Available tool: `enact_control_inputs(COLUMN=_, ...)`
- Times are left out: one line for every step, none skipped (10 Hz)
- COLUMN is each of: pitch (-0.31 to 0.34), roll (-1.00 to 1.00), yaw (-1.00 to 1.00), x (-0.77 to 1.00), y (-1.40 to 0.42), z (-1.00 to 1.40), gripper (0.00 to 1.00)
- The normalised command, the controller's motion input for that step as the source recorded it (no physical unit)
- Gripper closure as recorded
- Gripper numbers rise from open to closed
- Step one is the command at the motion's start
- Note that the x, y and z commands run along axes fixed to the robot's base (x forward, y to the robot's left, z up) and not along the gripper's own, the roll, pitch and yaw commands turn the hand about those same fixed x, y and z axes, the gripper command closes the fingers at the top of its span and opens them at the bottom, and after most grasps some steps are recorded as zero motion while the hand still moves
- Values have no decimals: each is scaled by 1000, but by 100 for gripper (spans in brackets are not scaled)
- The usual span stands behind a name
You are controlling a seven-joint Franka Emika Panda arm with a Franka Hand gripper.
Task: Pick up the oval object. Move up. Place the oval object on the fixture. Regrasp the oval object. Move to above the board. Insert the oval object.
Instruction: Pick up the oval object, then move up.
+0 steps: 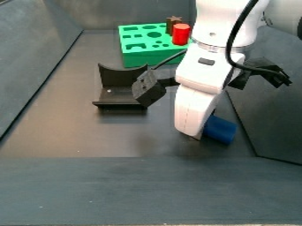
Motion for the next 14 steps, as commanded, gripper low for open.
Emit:
enact_control_inputs(pitch=0, roll=0, yaw=0, x=0, y=0, z=0, gripper=100)
enact_control_inputs(pitch=0, roll=0, yaw=0, x=0, y=0, z=0, gripper=100)
enact_control_inputs(pitch=0, roll=0, yaw=0, x=0, y=0, z=0, gripper=100)
enact_control_inputs(pitch=0, roll=0, yaw=0, x=0, y=0, z=0, gripper=100)
enact_control_inputs(pitch=0, roll=0, yaw=0, x=0, y=0, z=0, gripper=100)
enact_control_inputs(pitch=0, roll=0, yaw=0, x=0, y=0, z=0, gripper=100)
enact_control_inputs(pitch=0, roll=0, yaw=0, x=0, y=0, z=0, gripper=100)
enact_control_inputs(pitch=0, roll=0, yaw=0, x=0, y=0, z=0, gripper=100)
enact_control_inputs(pitch=0, roll=0, yaw=0, x=0, y=0, z=0, gripper=100)
enact_control_inputs(pitch=0, roll=0, yaw=0, x=0, y=0, z=833, gripper=100)
enact_control_inputs(pitch=-23, roll=13, yaw=13, x=51, y=50, z=868, gripper=100)
enact_control_inputs(pitch=13, roll=7, yaw=8, x=7, y=38, z=758, gripper=100)
enact_control_inputs(pitch=29, roll=9, yaw=-1, x=0, y=26, z=635, gripper=100)
enact_control_inputs(pitch=41, roll=16, yaw=-8, x=-11, y=17, z=448, gripper=100)
